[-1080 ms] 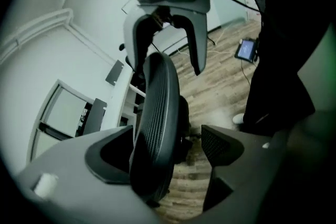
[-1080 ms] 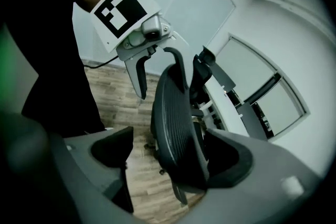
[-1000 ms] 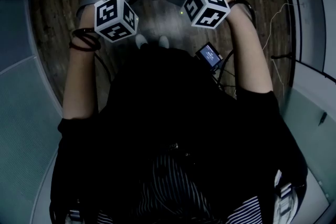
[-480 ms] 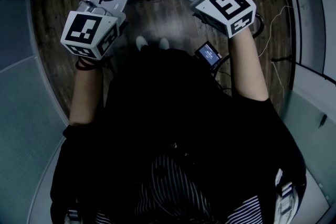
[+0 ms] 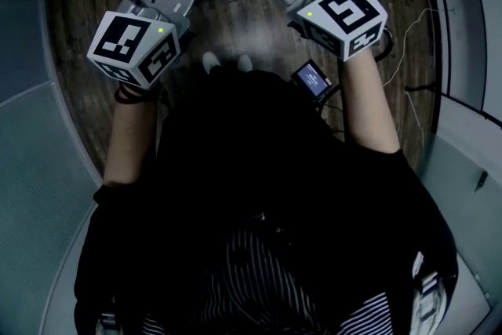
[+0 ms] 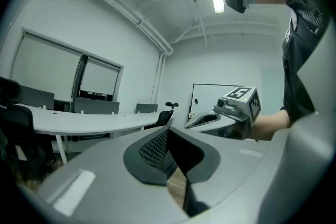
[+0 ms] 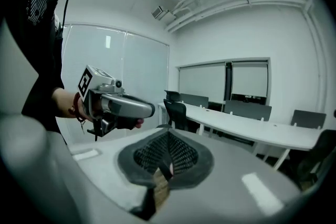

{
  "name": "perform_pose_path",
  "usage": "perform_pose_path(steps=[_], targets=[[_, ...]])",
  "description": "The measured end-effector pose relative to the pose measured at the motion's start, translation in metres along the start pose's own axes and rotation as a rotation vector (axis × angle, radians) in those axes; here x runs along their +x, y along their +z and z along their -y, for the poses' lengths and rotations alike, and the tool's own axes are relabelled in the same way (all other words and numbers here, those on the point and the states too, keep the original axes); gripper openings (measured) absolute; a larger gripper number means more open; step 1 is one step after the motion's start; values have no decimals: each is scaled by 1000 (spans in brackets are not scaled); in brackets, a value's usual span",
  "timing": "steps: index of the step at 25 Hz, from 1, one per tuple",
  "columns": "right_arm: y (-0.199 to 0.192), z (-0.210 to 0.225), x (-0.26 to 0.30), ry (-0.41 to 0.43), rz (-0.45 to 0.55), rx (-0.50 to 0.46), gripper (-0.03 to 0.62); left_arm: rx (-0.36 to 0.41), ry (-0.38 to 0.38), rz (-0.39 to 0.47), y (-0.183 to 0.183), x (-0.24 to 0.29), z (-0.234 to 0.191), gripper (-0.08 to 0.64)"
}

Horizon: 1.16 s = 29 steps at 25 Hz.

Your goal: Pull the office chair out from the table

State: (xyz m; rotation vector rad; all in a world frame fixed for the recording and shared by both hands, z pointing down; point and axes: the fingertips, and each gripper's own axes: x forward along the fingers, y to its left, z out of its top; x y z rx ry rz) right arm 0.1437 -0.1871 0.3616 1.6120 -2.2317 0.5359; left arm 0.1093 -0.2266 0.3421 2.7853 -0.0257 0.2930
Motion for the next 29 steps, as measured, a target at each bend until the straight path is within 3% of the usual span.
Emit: perform_pose_path(steps=[29], targets=[[-18, 13, -7, -21, -41, -50, 0, 142, -41, -84, -18, 18, 17, 5]])
